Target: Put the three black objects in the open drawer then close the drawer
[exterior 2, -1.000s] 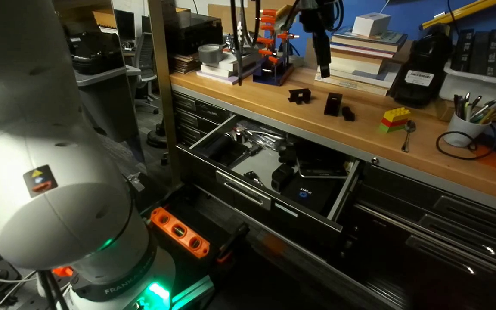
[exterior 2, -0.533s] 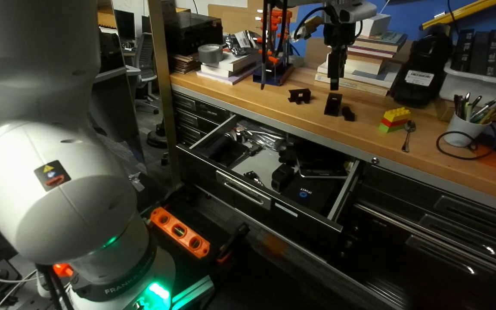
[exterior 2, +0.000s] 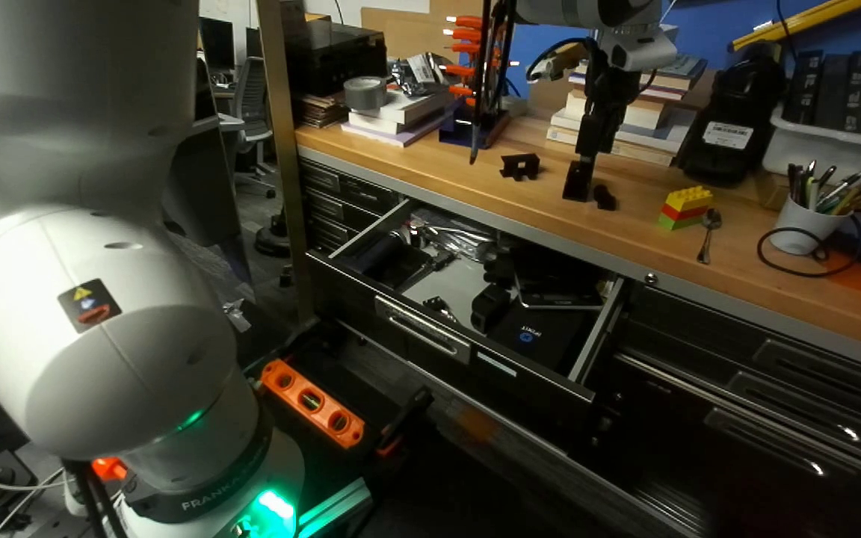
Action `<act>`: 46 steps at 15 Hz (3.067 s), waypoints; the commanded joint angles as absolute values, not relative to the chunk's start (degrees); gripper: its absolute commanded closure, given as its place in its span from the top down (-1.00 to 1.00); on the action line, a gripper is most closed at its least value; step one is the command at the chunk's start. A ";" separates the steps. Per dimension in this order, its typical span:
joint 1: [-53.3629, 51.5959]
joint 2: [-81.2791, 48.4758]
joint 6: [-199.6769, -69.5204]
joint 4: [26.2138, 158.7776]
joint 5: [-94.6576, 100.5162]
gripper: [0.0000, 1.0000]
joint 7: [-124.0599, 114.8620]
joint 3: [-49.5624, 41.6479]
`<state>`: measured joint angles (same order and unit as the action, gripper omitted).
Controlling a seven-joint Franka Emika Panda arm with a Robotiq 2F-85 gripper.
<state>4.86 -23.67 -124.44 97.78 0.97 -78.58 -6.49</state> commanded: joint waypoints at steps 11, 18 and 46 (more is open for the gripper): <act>5.87 -35.77 -126.39 87.10 -3.59 1.00 -75.23 -7.73; 5.92 -36.73 -126.24 84.91 -3.86 0.53 -73.90 -7.43; 2.24 -15.19 -135.54 118.87 -3.02 -0.56 -62.44 -7.26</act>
<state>3.58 -22.20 -132.63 108.78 -3.03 -64.67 -7.14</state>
